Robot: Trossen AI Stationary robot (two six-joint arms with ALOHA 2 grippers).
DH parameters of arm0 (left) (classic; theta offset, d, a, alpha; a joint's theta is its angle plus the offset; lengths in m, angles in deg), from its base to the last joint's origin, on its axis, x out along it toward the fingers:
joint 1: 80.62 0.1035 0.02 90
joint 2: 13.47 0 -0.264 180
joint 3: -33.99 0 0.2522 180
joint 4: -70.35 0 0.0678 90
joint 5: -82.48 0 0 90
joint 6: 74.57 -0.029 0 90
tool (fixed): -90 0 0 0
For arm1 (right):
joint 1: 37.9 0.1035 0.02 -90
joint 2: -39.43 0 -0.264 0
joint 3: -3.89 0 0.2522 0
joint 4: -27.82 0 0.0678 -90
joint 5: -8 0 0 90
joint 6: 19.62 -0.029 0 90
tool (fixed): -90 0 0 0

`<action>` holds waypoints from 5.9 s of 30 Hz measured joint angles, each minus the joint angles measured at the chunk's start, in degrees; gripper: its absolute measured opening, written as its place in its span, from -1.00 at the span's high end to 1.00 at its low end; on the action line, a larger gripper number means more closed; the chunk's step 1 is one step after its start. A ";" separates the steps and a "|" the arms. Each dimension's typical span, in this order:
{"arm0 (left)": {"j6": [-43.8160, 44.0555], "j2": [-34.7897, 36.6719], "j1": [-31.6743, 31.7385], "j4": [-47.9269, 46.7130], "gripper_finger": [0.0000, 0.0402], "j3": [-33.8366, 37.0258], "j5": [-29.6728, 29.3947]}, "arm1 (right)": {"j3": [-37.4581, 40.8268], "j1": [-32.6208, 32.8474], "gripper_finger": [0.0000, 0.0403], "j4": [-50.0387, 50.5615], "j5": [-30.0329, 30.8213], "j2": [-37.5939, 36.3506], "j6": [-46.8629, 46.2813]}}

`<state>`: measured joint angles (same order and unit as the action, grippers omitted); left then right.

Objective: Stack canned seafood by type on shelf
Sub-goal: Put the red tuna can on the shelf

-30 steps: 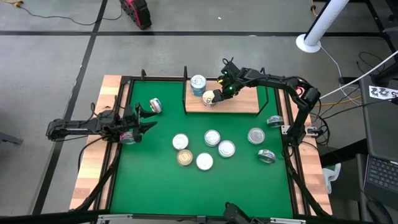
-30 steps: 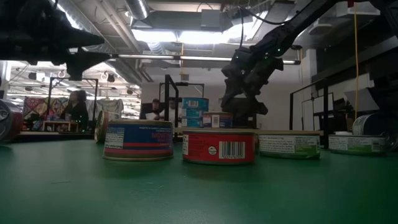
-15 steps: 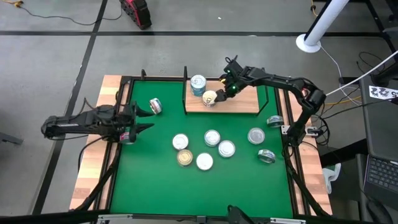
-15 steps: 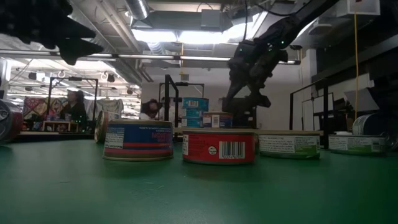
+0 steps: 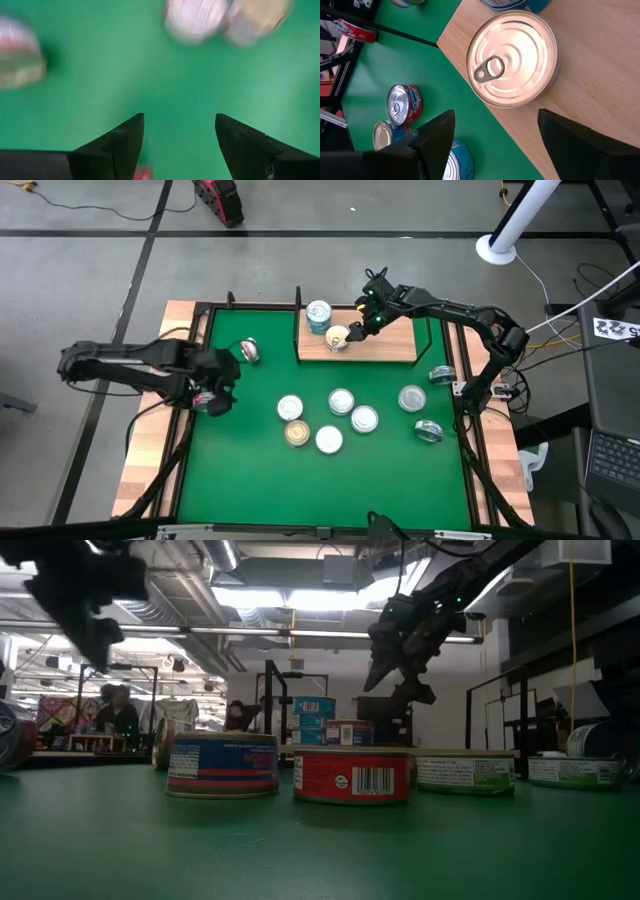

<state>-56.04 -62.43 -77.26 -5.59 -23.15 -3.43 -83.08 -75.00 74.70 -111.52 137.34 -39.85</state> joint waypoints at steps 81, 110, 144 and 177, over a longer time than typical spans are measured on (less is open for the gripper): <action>-11.46 -24.71 0.07 -14.23 0.24 0.79 -1.75 | -0.04 1.22 -0.40 10.61 -0.46 -8.74 15.07; 21.06 -24.71 -5.13 -8.66 0.59 0.79 18.04 | -0.04 21.80 -0.40 16.90 12.03 -12.92 17.98; 59.46 -24.71 -29.72 2.77 0.31 0.79 2.02 | 0.00 42.75 -0.40 15.81 26.10 -12.90 19.12; 61.09 -35.49 -31.61 -0.18 0.97 0.46 2.62 | 0.02 42.82 -0.40 12.84 26.56 -12.85 19.09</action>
<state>5.05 -97.91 -108.87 -5.77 -22.69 -0.80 -83.06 -32.19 87.54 -84.96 124.48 -20.76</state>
